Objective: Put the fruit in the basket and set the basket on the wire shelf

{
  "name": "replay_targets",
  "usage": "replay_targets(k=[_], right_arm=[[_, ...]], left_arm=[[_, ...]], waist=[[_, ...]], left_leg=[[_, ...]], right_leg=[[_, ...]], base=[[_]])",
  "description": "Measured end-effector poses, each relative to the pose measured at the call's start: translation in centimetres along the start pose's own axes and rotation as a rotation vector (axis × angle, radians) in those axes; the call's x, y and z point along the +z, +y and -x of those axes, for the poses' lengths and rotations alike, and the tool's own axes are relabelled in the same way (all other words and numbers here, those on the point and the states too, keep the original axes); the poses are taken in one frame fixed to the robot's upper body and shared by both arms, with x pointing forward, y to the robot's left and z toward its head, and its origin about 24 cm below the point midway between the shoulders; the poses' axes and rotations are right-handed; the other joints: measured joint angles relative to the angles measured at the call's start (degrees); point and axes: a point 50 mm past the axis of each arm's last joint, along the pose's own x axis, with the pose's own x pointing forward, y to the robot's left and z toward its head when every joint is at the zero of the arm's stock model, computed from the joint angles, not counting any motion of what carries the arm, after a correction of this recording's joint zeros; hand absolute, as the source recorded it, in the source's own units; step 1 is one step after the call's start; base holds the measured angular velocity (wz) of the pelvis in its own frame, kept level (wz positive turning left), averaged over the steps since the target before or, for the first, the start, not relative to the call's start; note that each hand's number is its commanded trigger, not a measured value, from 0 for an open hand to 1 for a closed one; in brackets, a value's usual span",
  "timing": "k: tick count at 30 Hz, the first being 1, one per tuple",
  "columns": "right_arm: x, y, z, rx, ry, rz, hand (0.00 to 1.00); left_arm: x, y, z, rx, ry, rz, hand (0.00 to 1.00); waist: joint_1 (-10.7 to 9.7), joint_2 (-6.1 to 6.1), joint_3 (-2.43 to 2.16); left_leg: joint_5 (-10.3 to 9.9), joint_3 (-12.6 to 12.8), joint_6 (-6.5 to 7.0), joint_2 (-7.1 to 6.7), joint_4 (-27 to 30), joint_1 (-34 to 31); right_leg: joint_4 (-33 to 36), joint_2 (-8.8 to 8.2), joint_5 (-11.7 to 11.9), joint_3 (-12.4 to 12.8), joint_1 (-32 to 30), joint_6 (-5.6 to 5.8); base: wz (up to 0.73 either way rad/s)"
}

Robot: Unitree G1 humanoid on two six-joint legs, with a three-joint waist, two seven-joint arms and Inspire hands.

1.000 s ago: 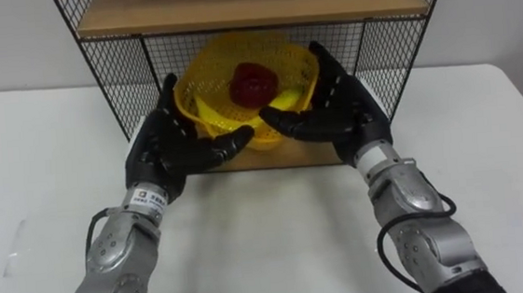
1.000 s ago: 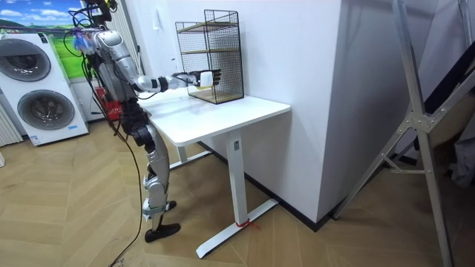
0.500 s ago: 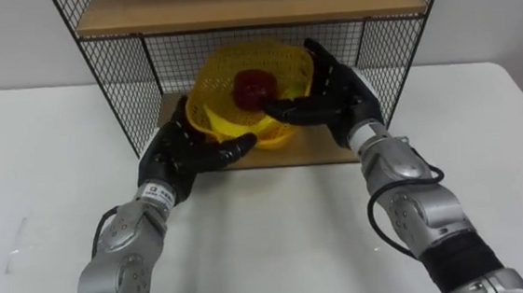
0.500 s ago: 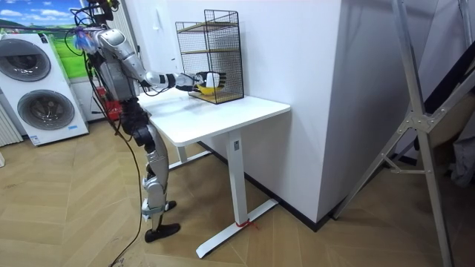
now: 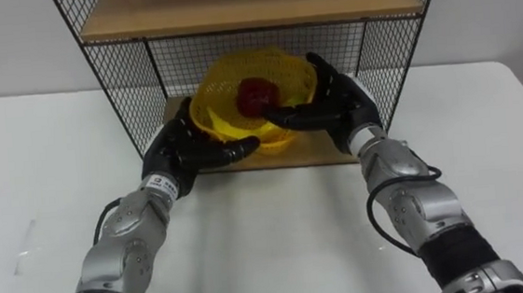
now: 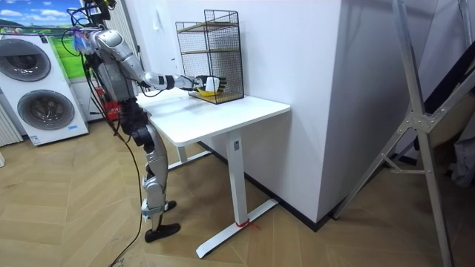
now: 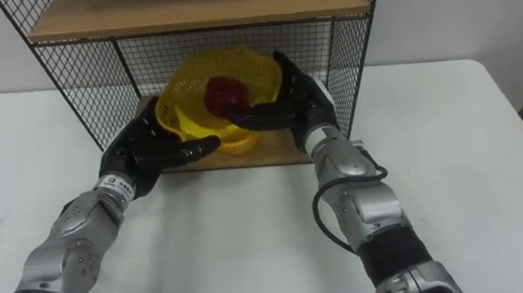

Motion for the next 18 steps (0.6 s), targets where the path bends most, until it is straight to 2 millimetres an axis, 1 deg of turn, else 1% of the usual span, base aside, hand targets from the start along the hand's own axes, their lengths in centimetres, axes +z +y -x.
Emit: replay_targets(k=[4,6,12,14,16,18], right_arm=[[-0.3,-0.3,0.0,-0.008,0.014,-0.032,0.0],[-0.3,-0.3,0.0,-0.007,0.014,-0.032,0.0],[-0.2,-0.5,0.1,0.009,0.012,-0.018,0.0],[-0.2,-0.5,0.1,0.02,0.012,-0.016,0.0],[-0.2,-0.6,0.1,0.032,0.012,-0.015,0.0],[-0.2,-1.1,0.5,0.031,0.005,-0.013,0.0]], left_arm=[[0.3,0.1,-0.1,0.015,-0.007,-0.005,0.0],[0.3,0.2,-0.1,0.024,-0.007,-0.014,0.0],[0.4,0.3,-0.1,0.035,-0.008,-0.048,0.0],[0.4,0.4,0.0,0.038,-0.007,-0.08,0.0],[0.6,0.5,0.0,0.038,-0.013,-0.114,0.0],[1.3,0.3,0.0,0.027,-0.038,-0.137,0.0]], waist=[[-0.21,0.04,-0.03],[-0.26,0.03,-0.04],[-0.21,0.03,-0.14],[-0.38,-0.14,-0.24],[-0.54,-0.6,-0.58],[-0.47,-0.85,-0.75]], left_leg=[[0.33,0.06,-0.01,-0.04,-0.66,0.24],[0.65,0.07,-0.04,-0.15,-0.96,0.6],[0.7,0.18,-0.1,-0.11,-1.11,0.75],[0.71,0.2,-0.1,-0.12,-1.11,0.94],[0.71,0.14,-0.1,-0.11,-1.11,1.04],[0.71,0.04,-0.1,-0.14,-1.07,0.99]], right_leg=[[-0.05,-0.06,0.09,-0.02,-0.09,-0.01],[-0.07,-0.18,0.1,0.01,-0.08,-0.01],[-0.06,-0.17,0.09,0.1,-0.1,-0.01],[-0.06,-0.2,0.09,0.06,0.13,-0.01],[-0.18,-0.2,0.1,-0.16,0.34,-0.01],[-0.19,-0.21,0.1,-0.26,0.35,-0.01]], base=[[0.0],[0.0],[0.0],[0.0],[0.0],[0.02]])
